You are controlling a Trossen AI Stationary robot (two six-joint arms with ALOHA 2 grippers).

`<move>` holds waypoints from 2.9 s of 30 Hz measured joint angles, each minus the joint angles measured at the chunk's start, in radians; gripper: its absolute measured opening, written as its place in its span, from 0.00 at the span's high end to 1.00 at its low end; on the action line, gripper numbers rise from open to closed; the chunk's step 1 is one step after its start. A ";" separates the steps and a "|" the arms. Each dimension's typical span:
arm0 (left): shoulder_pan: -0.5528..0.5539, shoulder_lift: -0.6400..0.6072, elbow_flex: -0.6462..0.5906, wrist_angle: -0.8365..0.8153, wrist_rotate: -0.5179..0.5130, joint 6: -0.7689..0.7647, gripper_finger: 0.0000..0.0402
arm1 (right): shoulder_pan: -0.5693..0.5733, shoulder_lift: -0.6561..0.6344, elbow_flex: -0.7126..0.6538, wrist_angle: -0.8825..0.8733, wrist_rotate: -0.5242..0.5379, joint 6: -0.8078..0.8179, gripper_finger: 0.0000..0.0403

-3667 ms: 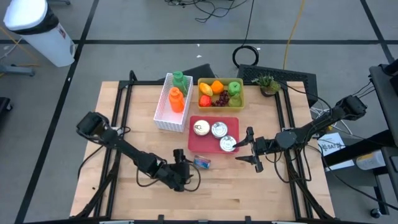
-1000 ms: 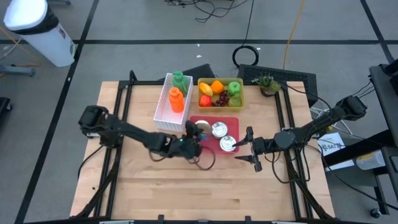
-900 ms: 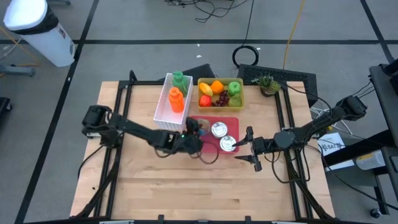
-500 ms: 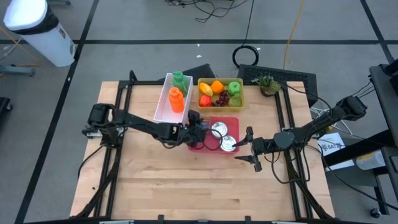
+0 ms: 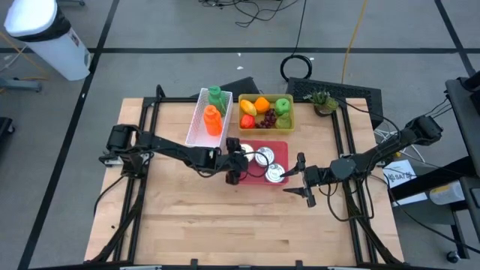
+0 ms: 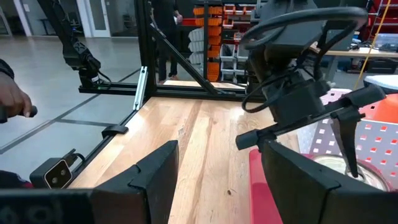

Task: Pick & Place Food Item
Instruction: Put the blue and pink tuna can into the red bin, then return to home position

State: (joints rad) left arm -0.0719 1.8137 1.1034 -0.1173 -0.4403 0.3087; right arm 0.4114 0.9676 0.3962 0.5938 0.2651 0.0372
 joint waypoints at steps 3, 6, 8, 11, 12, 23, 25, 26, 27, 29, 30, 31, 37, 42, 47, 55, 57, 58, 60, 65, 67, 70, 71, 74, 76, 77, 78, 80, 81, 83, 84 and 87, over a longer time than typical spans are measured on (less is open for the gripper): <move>0.000 0.000 0.000 0.003 -0.001 -0.030 0.23 | 0.000 0.000 0.000 0.000 0.000 0.000 0.47; 0.003 0.000 0.000 0.019 -0.017 -0.030 0.25 | 0.000 0.000 0.000 0.000 0.000 0.002 0.47; 0.007 0.000 0.000 0.017 -0.041 -0.037 0.26 | 0.000 0.000 0.000 0.000 0.000 0.002 0.47; 0.017 0.000 0.000 0.018 -0.087 -0.068 0.28 | 0.000 0.000 0.000 0.000 0.000 0.002 0.47; 0.019 0.000 0.000 0.018 -0.091 -0.080 0.29 | 0.000 0.000 0.000 0.000 0.000 0.003 0.47; -0.049 -0.190 0.066 -0.165 0.022 -0.197 0.31 | 0.000 0.000 0.000 -0.004 0.000 0.003 0.47; -0.070 -0.283 0.078 -0.251 0.079 -0.188 0.31 | 0.000 0.000 0.000 -0.006 0.000 0.003 0.47; -0.080 -0.340 0.084 -0.294 0.102 -0.176 0.31 | 0.000 0.000 0.000 -0.006 -0.001 0.003 0.47; -0.090 -0.404 0.090 -0.349 0.115 -0.162 0.31 | 0.000 0.000 0.000 -0.007 -0.004 0.003 0.47; -0.104 -0.533 0.110 -0.459 0.117 -0.150 0.31 | 0.000 0.000 0.000 -0.006 -0.004 0.003 0.47; -0.111 -0.598 0.121 -0.507 0.110 -0.152 0.31 | 0.000 0.000 0.000 -0.006 -0.004 0.003 0.47; -0.115 -0.664 0.129 -0.558 0.098 -0.165 0.31 | 0.000 0.000 0.000 -0.006 -0.004 0.003 0.47; -0.120 -1.032 0.127 -0.639 0.124 -0.332 0.31 | 0.000 0.000 0.000 0.001 -0.002 0.003 0.47; -0.120 -1.272 -0.028 -0.688 0.177 -0.383 0.31 | 0.000 0.000 0.000 0.000 -0.001 0.003 0.47; -0.120 -1.473 -0.374 -0.412 0.008 -0.419 0.31 | 0.000 0.000 0.000 0.004 -0.001 0.003 0.47; -0.121 -1.594 -0.784 -0.142 0.129 -0.377 0.31 | 0.000 -0.044 0.000 0.000 0.003 0.000 0.47; -0.120 -1.625 -0.836 -0.098 0.133 -0.392 0.31 | 0.000 -0.084 0.000 -0.017 0.006 -0.006 0.47; -0.119 -1.643 -0.858 -0.084 0.133 -0.398 0.31 | 0.000 -0.103 0.000 -0.025 0.008 -0.015 0.47; -0.119 -1.674 -0.895 -0.052 0.155 -0.402 0.31 | 0.000 -0.153 0.000 -0.062 0.028 -0.025 0.47; -0.120 -1.749 -0.964 -0.047 0.207 -0.399 0.31 | 0.000 -0.303 0.000 -0.329 0.098 -0.054 0.47; -0.119 -1.775 -0.979 -0.044 0.210 -0.401 0.31 | -0.002 -0.353 -0.024 -0.381 0.109 -0.042 0.47; -0.119 -1.797 -0.987 -0.043 0.252 -0.399 0.31 | -0.009 -0.425 -0.116 -0.316 0.128 -0.038 0.47; -0.119 -1.800 -0.988 -0.043 0.269 -0.396 0.31 | -0.013 -0.446 -0.150 -0.277 0.128 -0.050 0.47; -0.120 -1.800 -0.988 -0.043 0.300 -0.393 0.31 | -0.038 -0.502 -0.250 -0.135 0.127 -0.063 0.47; -0.120 -1.800 -0.988 -0.042 0.308 -0.394 0.31 | -0.059 -0.540 -0.300 -0.083 0.128 -0.054 0.47; -0.120 -1.800 -0.988 -0.043 0.311 -0.395 0.31 | -0.069 -0.560 -0.316 -0.087 0.129 -0.046 0.47; -0.120 -1.800 -0.988 -0.043 0.311 -0.396 0.31 | -0.078 -0.577 -0.331 -0.076 0.126 -0.040 0.47; -0.120 -1.800 -0.988 -0.043 0.311 -0.397 0.31 | -0.093 -0.620 -0.350 -0.106 0.125 -0.031 0.47; -0.120 -1.799 -0.988 -0.043 0.312 -0.397 0.31 | -0.098 -0.640 -0.352 -0.145 0.125 -0.030 0.47; -0.120 -1.800 -0.988 -0.043 0.312 -0.397 0.31 | -0.111 -0.688 -0.352 -0.229 0.131 -0.034 0.47; -0.120 -1.800 -0.988 -0.043 0.312 -0.397 0.31 | -0.119 -0.721 -0.352 -0.256 0.131 -0.042 0.47; -0.120 -1.799 -0.988 -0.044 0.312 -0.399 0.31 | -0.145 -0.836 -0.353 -0.325 0.133 -0.087 0.47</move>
State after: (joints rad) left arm -0.1918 0.0143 0.1158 -0.1608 -0.1279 -0.0905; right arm 0.2660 0.1312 0.0433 0.2689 0.3985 -0.0497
